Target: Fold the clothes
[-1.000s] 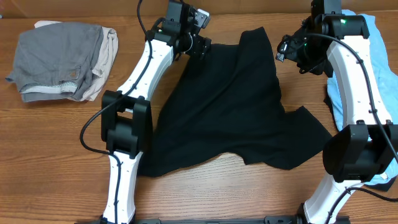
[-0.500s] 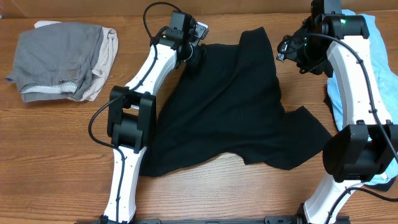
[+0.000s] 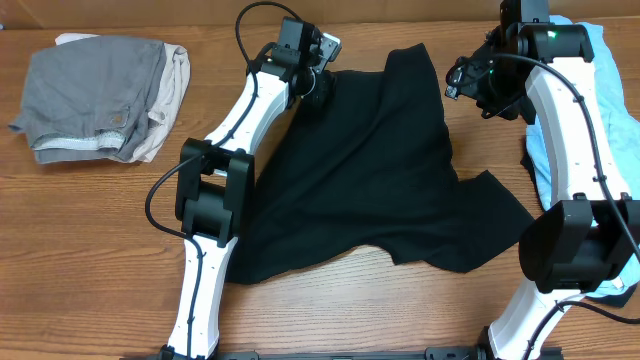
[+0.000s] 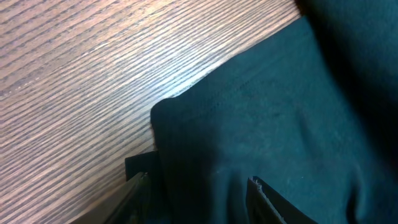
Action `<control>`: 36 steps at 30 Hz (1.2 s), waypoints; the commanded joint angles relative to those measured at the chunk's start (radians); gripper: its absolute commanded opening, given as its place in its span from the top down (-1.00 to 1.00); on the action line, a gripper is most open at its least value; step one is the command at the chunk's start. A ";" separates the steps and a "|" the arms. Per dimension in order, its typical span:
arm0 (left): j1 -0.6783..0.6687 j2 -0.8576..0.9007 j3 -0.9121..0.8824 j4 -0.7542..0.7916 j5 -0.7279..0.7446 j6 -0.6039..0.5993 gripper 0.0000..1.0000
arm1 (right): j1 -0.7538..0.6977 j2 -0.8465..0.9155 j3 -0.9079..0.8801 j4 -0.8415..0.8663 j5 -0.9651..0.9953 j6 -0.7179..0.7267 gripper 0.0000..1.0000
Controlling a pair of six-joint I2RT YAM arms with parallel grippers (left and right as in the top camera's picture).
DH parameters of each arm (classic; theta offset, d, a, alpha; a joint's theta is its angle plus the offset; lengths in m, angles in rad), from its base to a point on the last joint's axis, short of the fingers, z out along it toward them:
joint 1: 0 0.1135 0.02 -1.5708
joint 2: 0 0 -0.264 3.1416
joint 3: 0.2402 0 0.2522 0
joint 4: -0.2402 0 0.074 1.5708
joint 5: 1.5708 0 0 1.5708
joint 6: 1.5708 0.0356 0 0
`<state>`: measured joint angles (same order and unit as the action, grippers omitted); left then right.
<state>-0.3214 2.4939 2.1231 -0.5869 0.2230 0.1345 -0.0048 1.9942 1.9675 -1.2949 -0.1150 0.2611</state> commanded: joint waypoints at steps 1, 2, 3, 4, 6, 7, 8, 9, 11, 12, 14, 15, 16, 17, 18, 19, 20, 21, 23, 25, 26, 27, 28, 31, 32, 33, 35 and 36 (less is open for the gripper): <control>-0.014 0.047 0.004 0.000 -0.006 -0.019 -0.03 | 0.003 -0.040 0.015 0.002 0.010 -0.006 -0.61; -0.014 0.051 0.004 0.000 -0.006 -0.019 0.01 | 0.003 -0.040 0.015 0.002 0.010 -0.006 -0.61; -0.014 0.054 0.004 0.000 -0.006 -0.019 0.10 | 0.003 -0.040 0.015 0.002 0.010 -0.007 -0.61; -0.014 0.056 0.004 0.000 -0.006 -0.024 0.24 | 0.003 -0.040 0.015 0.002 0.010 -0.007 -0.61; -0.014 0.056 0.004 0.005 -0.005 -0.039 0.47 | 0.003 -0.040 0.015 0.003 0.010 -0.007 -0.61; -0.014 0.056 0.006 0.009 -0.005 -0.046 0.60 | 0.002 -0.040 0.015 0.003 0.011 -0.007 -0.62; -0.014 0.056 0.010 0.012 -0.005 -0.056 0.77 | 0.003 -0.040 0.015 0.003 0.019 -0.006 -0.61; -0.015 0.056 0.014 0.012 -0.005 -0.067 0.87 | 0.003 -0.040 0.015 0.003 0.026 -0.006 -0.62; -0.018 0.055 0.027 0.010 -0.005 -0.098 0.92 | 0.003 -0.040 0.015 0.003 0.033 -0.006 -0.61; -0.019 0.050 0.035 0.005 0.000 -0.114 0.92 | 0.003 -0.040 0.015 0.003 0.036 -0.006 -0.61; -0.024 0.037 0.054 -0.010 0.025 -0.121 0.92 | 0.003 -0.040 0.015 0.005 0.036 -0.006 -0.61; -0.029 0.029 0.066 -0.018 0.033 -0.121 0.92 | 0.003 -0.040 0.015 0.007 0.036 -0.006 -0.62; -0.036 0.023 0.080 -0.031 0.033 -0.121 0.92 | 0.003 -0.040 0.015 0.009 0.036 -0.006 -0.61; -0.045 0.018 0.096 -0.045 0.033 -0.121 0.92 | 0.003 -0.040 0.015 0.010 0.036 -0.006 -0.62; -0.058 0.016 0.115 -0.062 0.031 -0.119 0.92 | 0.003 -0.040 0.015 0.013 0.036 -0.006 -0.62; -0.068 0.016 0.129 -0.075 0.032 -0.119 0.92 | 0.003 -0.040 0.015 0.014 0.036 -0.006 -0.62; -0.081 0.016 0.140 -0.088 0.032 -0.119 0.92 | 0.003 -0.040 0.015 0.015 0.036 -0.006 -0.62; -0.092 0.016 0.143 -0.094 0.028 -0.114 0.92 | 0.003 -0.040 0.015 0.015 0.036 -0.006 -0.62; -0.120 0.017 0.143 -0.108 0.028 -0.088 0.92 | 0.003 -0.040 0.015 0.014 0.036 -0.006 -0.62; -0.148 0.019 0.140 -0.124 0.007 -0.060 0.92 | 0.003 -0.040 0.015 0.014 0.036 -0.006 -0.62; -0.162 0.019 0.134 -0.128 -0.020 -0.058 0.92 | 0.003 -0.040 0.015 0.014 0.036 -0.006 -0.62; -0.175 0.019 0.130 -0.133 -0.050 -0.055 0.89 | 0.003 -0.040 0.015 0.014 0.036 -0.006 -0.62; -0.188 0.019 0.129 -0.142 -0.079 -0.047 0.79 | 0.003 -0.040 0.015 0.014 0.036 -0.006 -0.62; -0.222 0.021 0.128 -0.163 -0.149 -0.011 0.28 | 0.003 -0.040 0.015 0.014 0.036 -0.006 -0.63; -0.227 0.021 0.128 -0.166 -0.163 -0.004 0.10 | 0.003 -0.040 0.015 0.014 0.036 -0.006 -0.64; -0.229 0.021 0.128 -0.165 -0.176 -0.003 -0.04 | 0.003 -0.040 0.015 0.014 0.036 -0.006 -0.64; -0.229 0.021 0.129 -0.163 -0.182 -0.003 -0.18 | 0.003 -0.040 0.015 0.014 0.036 -0.006 -0.64; -0.224 0.020 0.130 -0.162 -0.182 -0.010 -0.22 | 0.003 -0.040 0.015 0.014 0.036 -0.006 -0.64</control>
<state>-0.5640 2.5378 2.2467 -0.7490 0.0990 0.1089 -0.0051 1.9942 1.9675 -1.2842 -0.0887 0.2607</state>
